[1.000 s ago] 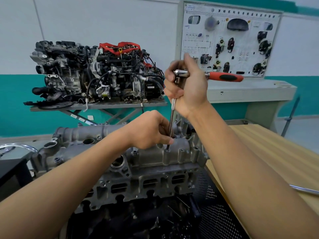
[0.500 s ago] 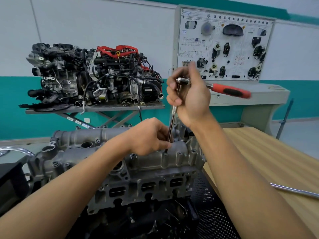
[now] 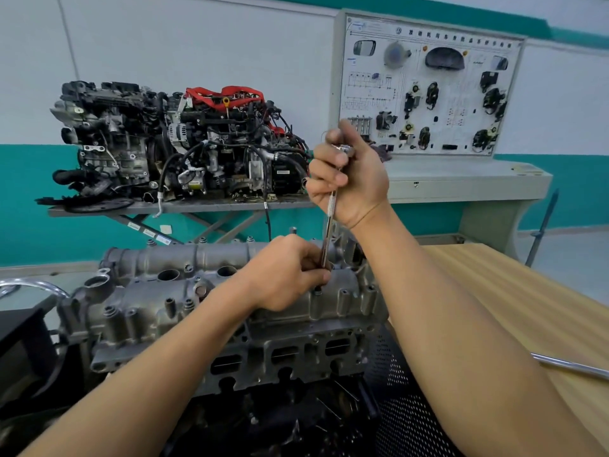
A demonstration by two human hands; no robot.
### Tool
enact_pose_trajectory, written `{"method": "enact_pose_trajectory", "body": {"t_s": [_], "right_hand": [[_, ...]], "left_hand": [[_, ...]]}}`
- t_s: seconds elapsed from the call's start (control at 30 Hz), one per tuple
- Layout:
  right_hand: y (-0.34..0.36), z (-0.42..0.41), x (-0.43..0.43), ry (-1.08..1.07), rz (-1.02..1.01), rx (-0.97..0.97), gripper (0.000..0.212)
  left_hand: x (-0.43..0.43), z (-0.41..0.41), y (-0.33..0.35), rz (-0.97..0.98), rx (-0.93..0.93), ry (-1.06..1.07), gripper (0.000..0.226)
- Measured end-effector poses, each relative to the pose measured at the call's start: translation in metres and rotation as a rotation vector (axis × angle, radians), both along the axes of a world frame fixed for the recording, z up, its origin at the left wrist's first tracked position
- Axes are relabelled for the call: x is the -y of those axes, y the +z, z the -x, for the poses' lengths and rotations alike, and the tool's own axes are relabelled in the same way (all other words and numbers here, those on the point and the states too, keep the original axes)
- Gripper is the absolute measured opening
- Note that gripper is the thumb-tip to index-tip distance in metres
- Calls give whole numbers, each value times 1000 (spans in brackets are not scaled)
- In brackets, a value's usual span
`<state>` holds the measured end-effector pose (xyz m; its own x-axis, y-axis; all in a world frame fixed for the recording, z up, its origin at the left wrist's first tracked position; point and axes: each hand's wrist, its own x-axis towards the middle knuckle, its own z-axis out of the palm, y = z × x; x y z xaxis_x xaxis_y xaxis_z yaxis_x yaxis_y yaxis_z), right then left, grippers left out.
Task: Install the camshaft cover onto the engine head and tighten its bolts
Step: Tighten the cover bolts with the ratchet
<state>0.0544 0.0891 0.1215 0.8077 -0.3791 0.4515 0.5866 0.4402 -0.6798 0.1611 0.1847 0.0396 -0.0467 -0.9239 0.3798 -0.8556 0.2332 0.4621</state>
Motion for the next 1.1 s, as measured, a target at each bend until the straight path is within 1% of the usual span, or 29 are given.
{"method": "enact_pose_trajectory", "body": {"t_s": [0.07, 0.13, 0.3, 0.5, 0.6, 0.73, 0.83, 0.9, 0.93, 1.03, 1.1], "right_hand": [[1, -1, -7, -7, 69, 5, 69], [1, 0, -17, -69, 141, 40, 62], [-6, 0, -32, -396, 151, 149, 63], [-10, -4, -33, -573, 217, 166, 59], [-13, -5, -31, -585, 228, 178, 59], [-8, -7, -24, -497, 214, 145, 59], [0, -9, -17, -459, 107, 50, 63], [1, -9, -14, -446, 45, 33, 64], [0, -9, -15, -448, 45, 37, 65], [0, -3, -23, -453, 128, 92, 63], [6, 2, -31, -419, 222, 142, 61]], "left_hand": [[0, -1, -1, -3, -28, -8, 11], [-1, -1, -3, -6, -53, -14, 10], [-2, 1, -2, -9, -56, -26, 12], [-4, -1, -1, -62, -88, -63, 13], [-3, -2, -2, -52, -76, -71, 11], [-2, -2, -5, -6, -61, -51, 11], [-1, 0, -5, 36, -57, -33, 6], [-2, 2, -7, 57, -56, -21, 6], [-3, 3, -8, 66, -55, -19, 7], [-8, 4, -8, 90, -85, -48, 7], [-11, 3, -7, 108, -184, -98, 7]]}}
